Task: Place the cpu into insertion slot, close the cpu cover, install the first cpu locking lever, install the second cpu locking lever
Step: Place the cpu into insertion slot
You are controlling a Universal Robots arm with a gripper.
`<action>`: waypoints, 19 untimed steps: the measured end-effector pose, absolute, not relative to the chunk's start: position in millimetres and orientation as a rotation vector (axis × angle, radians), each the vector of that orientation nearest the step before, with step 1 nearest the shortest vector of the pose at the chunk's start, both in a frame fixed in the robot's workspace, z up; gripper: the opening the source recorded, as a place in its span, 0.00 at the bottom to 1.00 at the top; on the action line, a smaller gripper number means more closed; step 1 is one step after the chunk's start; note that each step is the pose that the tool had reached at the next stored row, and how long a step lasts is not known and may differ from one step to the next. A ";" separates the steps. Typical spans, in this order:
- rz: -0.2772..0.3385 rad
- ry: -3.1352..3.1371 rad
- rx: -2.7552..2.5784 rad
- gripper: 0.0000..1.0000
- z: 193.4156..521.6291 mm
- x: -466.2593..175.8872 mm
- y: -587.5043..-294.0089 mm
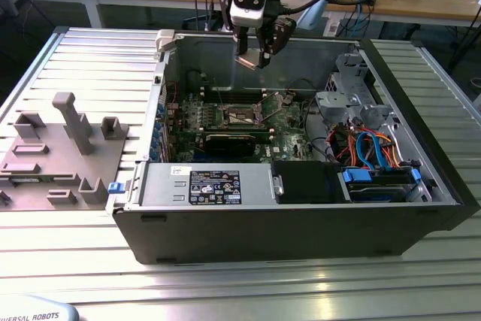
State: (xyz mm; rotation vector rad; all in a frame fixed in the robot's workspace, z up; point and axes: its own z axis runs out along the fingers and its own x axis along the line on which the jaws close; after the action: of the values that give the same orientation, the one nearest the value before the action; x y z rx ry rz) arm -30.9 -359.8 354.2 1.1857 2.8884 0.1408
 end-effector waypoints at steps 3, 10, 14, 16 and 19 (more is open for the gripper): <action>0.141 2.884 1.195 0.54 354.2 -30.9 -359.8; 0.140 2.876 1.213 0.54 354.1 -30.9 -359.8; 0.140 2.871 1.224 0.54 354.1 -30.9 -359.8; 0.140 2.869 1.228 0.54 354.1 -30.9 -359.8; 0.140 2.866 1.236 0.54 354.1 -30.9 -359.8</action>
State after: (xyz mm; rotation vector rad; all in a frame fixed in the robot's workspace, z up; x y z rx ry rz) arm -30.9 -359.8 354.1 1.2360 2.8655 0.1402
